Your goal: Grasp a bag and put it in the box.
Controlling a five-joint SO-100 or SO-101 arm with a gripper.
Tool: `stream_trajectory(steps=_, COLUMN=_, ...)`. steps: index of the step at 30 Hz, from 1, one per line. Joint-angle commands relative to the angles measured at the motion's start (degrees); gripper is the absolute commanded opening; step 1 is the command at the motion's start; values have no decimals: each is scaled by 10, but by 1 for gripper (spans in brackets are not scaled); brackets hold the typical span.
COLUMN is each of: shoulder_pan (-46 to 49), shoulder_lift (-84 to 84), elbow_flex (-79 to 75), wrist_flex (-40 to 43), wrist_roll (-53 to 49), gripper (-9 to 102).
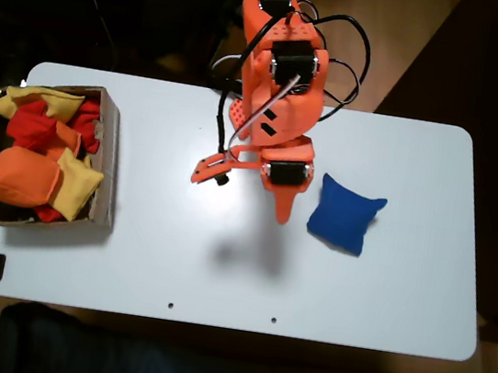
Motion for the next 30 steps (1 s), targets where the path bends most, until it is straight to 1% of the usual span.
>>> stream_trajectory(steps=1, shoulder_pan=-26, shoulder_lift=-27, elbow_flex=-73, wrist_flex=27, wrist_roll=5, gripper=0)
stream_trajectory(steps=7, shoulder_pan=-75, shoulder_lift=-74, elbow_flex=-131, wrist_flex=57, wrist_roll=3, gripper=0)
stream_trajectory(steps=15, shoulder_pan=-142, shoulder_lift=-134, elbow_flex=-169, wrist_flex=69, wrist_roll=-9, gripper=0)
stream_trajectory(steps=24, shoulder_pan=-198, shoulder_lift=-197, elbow_flex=-215, wrist_flex=74, wrist_roll=-14, gripper=0)
stream_trajectory(steps=30, shoulder_pan=-238, shoulder_lift=-250, elbow_flex=-269, wrist_flex=102, wrist_roll=-22, gripper=0)
